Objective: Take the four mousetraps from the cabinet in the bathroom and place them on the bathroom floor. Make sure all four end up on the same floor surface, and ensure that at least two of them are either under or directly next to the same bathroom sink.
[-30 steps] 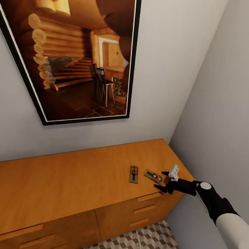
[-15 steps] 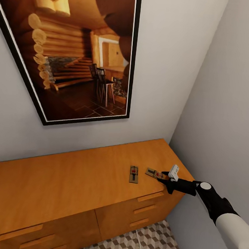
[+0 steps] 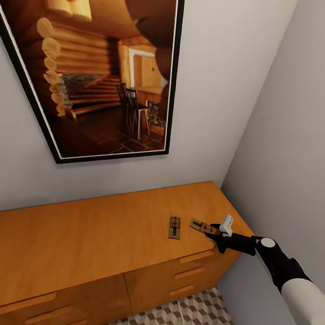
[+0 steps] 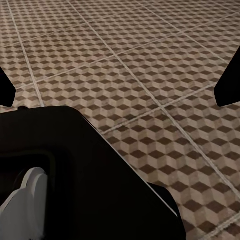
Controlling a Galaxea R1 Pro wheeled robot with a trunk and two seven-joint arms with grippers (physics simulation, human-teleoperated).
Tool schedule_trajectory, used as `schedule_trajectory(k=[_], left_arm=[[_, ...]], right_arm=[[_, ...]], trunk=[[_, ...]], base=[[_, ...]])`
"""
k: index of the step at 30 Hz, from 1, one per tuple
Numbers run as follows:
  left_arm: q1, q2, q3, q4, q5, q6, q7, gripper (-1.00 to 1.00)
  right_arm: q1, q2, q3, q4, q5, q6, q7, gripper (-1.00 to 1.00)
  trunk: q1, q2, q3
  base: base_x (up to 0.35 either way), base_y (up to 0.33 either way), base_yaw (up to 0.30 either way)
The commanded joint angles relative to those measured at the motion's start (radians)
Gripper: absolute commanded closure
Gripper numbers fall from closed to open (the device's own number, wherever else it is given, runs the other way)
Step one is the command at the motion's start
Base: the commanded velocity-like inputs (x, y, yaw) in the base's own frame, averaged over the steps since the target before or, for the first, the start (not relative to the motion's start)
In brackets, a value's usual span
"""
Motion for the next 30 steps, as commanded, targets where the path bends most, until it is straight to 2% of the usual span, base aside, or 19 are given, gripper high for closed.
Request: schedule_trajectory(k=[1, 16, 20, 30], left_arm=[[-0.001, -0.001, -0.008, 0.002, 0.007, -0.006, 0.002, -1.00], [-0.001, -0.005, -0.008, 0.000, 0.007, -0.006, 0.002, -1.00], [-0.001, -0.005, -0.008, 0.000, 0.007, -0.006, 0.002, -1.00], [-0.001, -0.006, -0.008, -0.002, 0.006, -0.007, 0.002, -1.00]], right_arm=[[0.000, -0.001, 0.003, 0.021, 0.021, -0.005, -0.003, 1.00], [0.000, -0.004, -0.005, -0.024, 0.019, 0.013, 0.003, 1.00], [0.000, -0.004, -0.005, -0.057, 0.019, 0.052, 0.003, 1.00], [0.000, -0.005, -0.005, -0.196, 0.019, 0.211, 0.003, 1.00]], trunk=[[0.001, -0.001, -0.001], [0.001, -0.001, -0.001], [0.001, -0.001, -0.001], [0.001, -0.001, -0.001]], base=[[0.000, 0.000, 0.000], [0.000, 0.000, 0.000], [0.000, 0.000, 0.000], [0.000, 0.000, 0.000]])
